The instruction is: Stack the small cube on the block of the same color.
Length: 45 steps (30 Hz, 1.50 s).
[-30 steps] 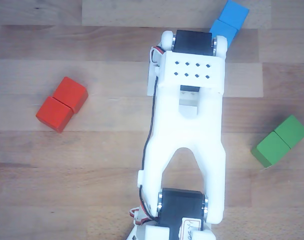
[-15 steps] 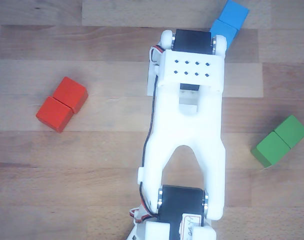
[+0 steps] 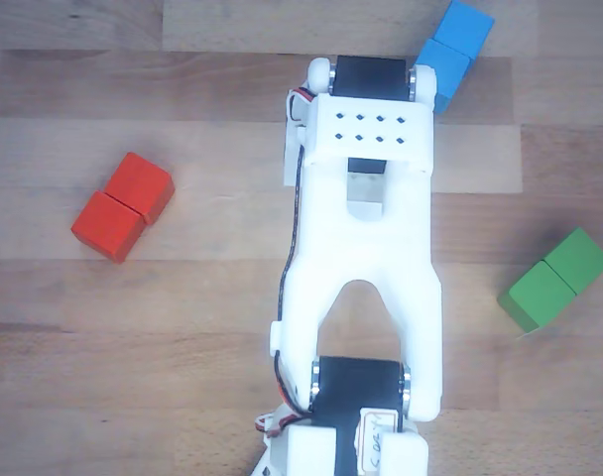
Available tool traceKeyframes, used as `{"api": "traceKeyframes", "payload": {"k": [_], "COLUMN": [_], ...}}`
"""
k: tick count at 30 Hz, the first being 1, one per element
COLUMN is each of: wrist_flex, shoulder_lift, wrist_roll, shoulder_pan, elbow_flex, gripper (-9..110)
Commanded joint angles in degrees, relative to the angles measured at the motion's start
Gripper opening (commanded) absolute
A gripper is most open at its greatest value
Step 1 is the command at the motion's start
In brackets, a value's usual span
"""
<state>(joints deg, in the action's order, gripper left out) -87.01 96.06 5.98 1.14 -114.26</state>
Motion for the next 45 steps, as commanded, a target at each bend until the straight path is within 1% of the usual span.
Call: {"api": "traceKeyframes", "payload": {"k": [1, 17, 32, 45], "wrist_flex": [0.35, 1.93, 5.01, 5.01], "shoulder_lift": [-0.97, -2.37, -8.96, -9.23], "wrist_roll": [0.62, 0.62, 0.62, 0.00], "shoulder_pan": [0.18, 0.18, 0.18, 0.26], "elbow_flex": [1.14, 1.05, 1.14, 1.23], "gripper": [23, 23, 22, 22]}}
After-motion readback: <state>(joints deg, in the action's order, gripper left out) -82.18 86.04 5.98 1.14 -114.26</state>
